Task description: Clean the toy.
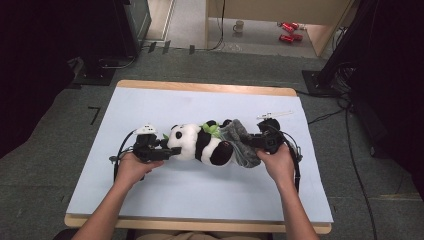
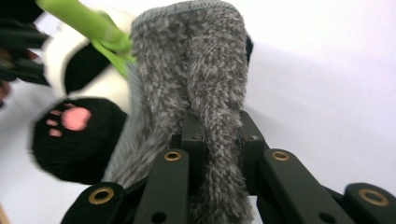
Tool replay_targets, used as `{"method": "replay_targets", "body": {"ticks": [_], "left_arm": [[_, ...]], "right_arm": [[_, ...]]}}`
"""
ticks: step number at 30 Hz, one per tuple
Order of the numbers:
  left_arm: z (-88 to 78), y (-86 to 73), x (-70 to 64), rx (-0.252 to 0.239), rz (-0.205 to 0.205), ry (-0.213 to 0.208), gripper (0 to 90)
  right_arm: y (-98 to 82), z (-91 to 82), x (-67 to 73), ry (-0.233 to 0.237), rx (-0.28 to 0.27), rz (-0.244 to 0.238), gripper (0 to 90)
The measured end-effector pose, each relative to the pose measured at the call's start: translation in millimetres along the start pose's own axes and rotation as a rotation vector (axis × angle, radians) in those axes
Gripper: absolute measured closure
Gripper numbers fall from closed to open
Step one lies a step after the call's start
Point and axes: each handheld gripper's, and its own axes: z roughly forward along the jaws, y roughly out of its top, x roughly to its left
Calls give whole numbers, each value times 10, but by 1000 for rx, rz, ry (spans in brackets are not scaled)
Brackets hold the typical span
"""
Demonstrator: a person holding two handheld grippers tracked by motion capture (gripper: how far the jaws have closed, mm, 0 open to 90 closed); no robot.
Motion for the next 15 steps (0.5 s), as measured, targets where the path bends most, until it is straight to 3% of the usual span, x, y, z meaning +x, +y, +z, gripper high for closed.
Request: {"method": "replay_targets", "body": {"ticks": [4, 9, 15], "left_arm": [[5, 0, -3, -5, -4, 2, 401], [3, 2, -3, -1, -1, 2, 401], [7, 0, -4, -6, -3, 2, 401]], "right_arm": [[84, -177, 72, 22, -58, -14, 787], [223, -425, 357, 64, -120, -81, 787], [314, -543, 757, 123, -163, -183, 786]]}}
